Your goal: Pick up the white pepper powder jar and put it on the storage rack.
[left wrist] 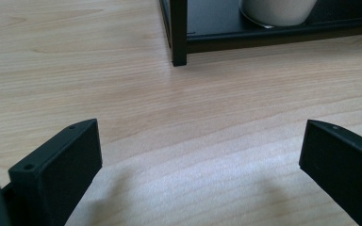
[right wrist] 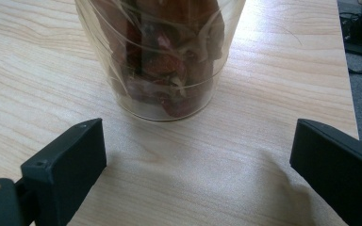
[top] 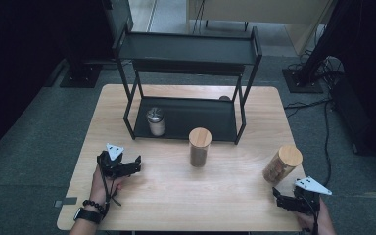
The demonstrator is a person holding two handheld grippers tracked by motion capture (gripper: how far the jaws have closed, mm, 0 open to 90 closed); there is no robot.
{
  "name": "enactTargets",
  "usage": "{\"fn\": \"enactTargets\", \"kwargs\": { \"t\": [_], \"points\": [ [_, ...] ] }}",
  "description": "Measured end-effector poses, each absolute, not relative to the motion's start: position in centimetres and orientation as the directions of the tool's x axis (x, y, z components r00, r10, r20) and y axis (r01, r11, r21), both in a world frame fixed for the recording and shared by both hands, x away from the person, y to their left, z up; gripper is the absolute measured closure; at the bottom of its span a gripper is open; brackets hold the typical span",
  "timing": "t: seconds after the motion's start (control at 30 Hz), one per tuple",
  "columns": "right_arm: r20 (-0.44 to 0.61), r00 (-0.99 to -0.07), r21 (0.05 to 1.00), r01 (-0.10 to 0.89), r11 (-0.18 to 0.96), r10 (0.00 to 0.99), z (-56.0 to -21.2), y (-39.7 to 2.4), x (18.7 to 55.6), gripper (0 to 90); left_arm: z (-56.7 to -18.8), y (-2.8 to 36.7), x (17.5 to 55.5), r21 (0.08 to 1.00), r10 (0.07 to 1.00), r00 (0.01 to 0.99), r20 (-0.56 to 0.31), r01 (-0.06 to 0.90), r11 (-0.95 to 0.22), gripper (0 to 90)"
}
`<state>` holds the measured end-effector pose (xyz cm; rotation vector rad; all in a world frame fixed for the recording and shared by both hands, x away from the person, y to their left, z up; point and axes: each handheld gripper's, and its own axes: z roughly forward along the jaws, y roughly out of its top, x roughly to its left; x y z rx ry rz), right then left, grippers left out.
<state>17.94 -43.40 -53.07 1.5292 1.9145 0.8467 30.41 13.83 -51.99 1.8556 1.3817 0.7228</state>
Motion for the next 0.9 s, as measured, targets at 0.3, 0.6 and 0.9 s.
{"fn": "enactTargets", "kwargs": {
  "t": [0.3,0.6,0.9],
  "points": [
    [-0.031,-0.212,0.755,0.636,0.162,0.977,-53.1,-43.4,17.9,4.1,-52.0,14.2,29.5,0.798,0.964,0.263,0.029,0.575,-0.181,0.2],
    [-0.029,-0.217,0.753,0.638,0.164,0.976,-53.1,-43.4,17.9,4.1,-52.0,14.5,28.8,0.803,0.963,0.269,0.021,0.570,-0.177,0.1],
    [-0.034,-0.215,0.753,0.637,0.167,0.976,-53.1,-43.4,17.9,4.1,-52.0,15.1,28.1,0.803,0.962,0.272,0.020,0.569,-0.178,0.1]
  ]
}}
